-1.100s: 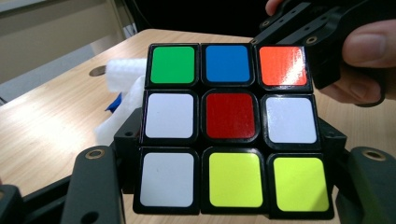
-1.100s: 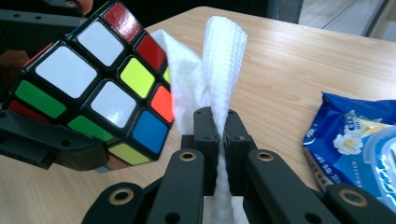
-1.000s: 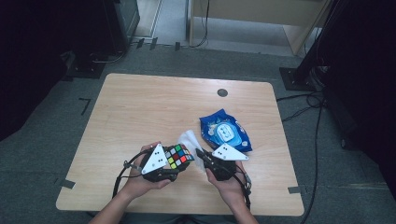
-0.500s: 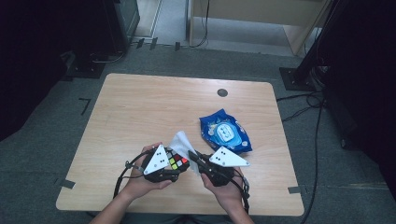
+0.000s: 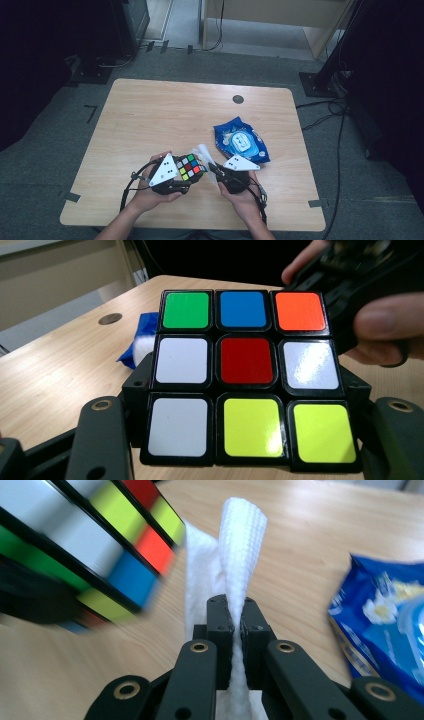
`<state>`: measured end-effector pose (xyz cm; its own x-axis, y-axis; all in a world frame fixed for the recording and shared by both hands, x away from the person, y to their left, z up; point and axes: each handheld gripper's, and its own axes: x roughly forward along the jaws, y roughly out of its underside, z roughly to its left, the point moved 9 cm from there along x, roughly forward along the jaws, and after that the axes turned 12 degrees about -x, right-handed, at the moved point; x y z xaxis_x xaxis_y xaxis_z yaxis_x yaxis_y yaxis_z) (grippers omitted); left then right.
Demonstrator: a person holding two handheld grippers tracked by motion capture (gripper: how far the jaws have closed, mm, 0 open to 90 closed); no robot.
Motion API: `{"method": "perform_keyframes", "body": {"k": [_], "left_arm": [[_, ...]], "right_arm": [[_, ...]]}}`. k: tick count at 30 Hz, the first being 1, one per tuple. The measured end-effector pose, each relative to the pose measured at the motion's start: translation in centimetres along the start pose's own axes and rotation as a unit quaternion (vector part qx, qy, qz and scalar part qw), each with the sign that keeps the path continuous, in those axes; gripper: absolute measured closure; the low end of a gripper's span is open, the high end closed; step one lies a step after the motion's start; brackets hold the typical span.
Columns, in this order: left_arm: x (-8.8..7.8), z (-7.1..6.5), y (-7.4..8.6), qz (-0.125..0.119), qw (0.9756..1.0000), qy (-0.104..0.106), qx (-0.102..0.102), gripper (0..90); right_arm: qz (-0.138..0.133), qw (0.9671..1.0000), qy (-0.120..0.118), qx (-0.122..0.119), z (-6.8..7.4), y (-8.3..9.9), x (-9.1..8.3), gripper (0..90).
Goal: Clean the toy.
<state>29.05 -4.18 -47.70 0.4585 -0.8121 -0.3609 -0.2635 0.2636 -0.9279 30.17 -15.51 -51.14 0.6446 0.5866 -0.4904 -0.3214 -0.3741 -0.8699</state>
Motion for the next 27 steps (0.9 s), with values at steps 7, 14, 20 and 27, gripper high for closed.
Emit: {"method": "perform_keyframes", "body": {"k": [7,14,20,27], "left_arm": [[-0.1,0.9,0.0,0.003,0.9998,-0.008,-0.020,33.8],[-0.4,2.4,-0.2,0.002,0.9977,-0.029,-0.061,33.8],[-0.6,2.8,-0.4,-0.005,0.9961,-0.026,-0.084,33.8],[-0.2,1.8,-0.2,0.003,0.9968,0.006,-0.080,33.7]], "right_arm": [[0.017,0.9997,0.009,0.016,-1.1,1.4,0.7,73.7],[-0.022,0.9978,-0.028,0.056,-0.4,0.3,0.4,57.0],[-0.036,0.9966,-0.070,0.025,3.3,-0.5,1.4,52.1],[-0.066,0.9944,-0.045,0.069,2.9,-1.1,0.9,82.4]]}}
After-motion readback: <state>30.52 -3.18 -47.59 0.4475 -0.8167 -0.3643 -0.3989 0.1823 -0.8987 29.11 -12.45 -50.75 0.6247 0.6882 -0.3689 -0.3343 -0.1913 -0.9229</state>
